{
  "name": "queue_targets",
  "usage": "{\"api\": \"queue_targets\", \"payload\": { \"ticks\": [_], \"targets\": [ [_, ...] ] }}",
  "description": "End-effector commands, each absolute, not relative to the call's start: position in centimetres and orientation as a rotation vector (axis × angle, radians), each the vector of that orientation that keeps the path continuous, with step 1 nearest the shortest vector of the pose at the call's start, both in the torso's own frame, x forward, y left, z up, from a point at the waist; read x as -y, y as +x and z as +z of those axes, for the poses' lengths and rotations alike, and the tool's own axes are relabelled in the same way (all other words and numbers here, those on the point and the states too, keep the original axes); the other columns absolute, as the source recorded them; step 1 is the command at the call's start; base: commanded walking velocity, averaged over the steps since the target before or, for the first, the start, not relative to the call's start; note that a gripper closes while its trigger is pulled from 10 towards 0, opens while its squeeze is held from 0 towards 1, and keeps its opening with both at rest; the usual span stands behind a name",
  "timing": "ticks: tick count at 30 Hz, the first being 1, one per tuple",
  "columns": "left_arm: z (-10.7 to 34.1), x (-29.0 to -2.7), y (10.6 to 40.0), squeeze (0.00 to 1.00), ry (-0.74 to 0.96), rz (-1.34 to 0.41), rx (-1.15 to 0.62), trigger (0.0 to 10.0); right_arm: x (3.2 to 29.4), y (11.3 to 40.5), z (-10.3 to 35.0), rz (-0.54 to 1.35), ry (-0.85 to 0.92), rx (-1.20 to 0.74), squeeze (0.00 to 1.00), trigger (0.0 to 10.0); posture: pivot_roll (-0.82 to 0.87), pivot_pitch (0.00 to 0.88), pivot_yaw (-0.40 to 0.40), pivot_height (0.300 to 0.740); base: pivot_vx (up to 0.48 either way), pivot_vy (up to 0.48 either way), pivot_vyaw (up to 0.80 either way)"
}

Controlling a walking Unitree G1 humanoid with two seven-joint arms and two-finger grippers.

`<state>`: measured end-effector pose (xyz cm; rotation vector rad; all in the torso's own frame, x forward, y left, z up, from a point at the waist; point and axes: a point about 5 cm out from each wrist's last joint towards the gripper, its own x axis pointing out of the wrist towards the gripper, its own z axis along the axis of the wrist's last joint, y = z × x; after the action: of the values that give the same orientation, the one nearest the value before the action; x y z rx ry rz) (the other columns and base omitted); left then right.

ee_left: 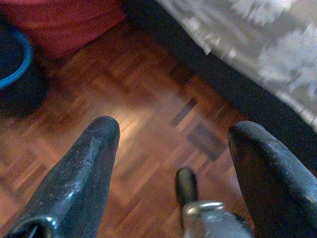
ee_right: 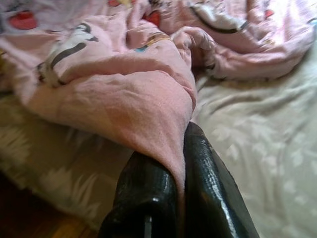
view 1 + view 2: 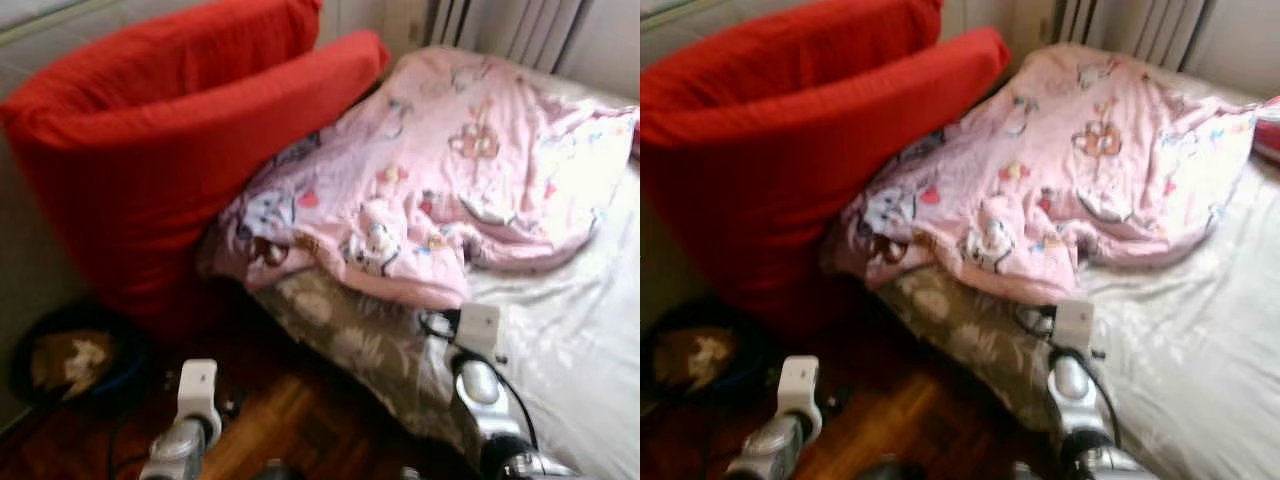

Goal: Clean up the room

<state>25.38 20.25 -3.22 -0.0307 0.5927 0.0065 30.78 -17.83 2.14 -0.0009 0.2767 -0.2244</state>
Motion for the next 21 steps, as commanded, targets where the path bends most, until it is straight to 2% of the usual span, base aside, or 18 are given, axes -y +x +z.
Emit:
{"api": "queue_targets", "payload": {
  "ticks": [1, 7, 14, 21],
  "targets": [
    [-4.0, -20.3, 24.4, 0.00, -0.042, 0.014, -0.630, 10.0, 18.6, 30.5, 2.1, -0.254, -0.015, -0.263, 0.00, 10.0, 0.02, 0.152, 0.042, 0.740, -0.311, 0.000, 0.00],
    [-4.0, -20.2, 24.4, 0.00, -0.042, 0.014, -0.633, 10.0, 19.0, 30.7, 2.6, -0.279, -0.018, -0.229, 0.00, 10.0, 0.02, 0.153, 0.042, 0.740, -0.312, 0.000, 0.00],
    [-4.1, -20.3, 24.3, 0.00, -0.040, 0.014, -0.638, 10.0, 20.7, 31.4, 5.3, -0.412, -0.082, -0.043, 0.00, 10.0, 0.02, 0.154, 0.043, 0.740, -0.310, 0.000, 0.00],
    [-4.2, -20.3, 24.2, 0.00, -0.041, 0.010, -0.643, 10.0, 20.9, 31.4, 6.6, -0.423, -0.170, 0.063, 0.00, 10.0, 0.02, 0.153, 0.041, 0.740, -0.304, 0.000, 0.00]
  ]
}}
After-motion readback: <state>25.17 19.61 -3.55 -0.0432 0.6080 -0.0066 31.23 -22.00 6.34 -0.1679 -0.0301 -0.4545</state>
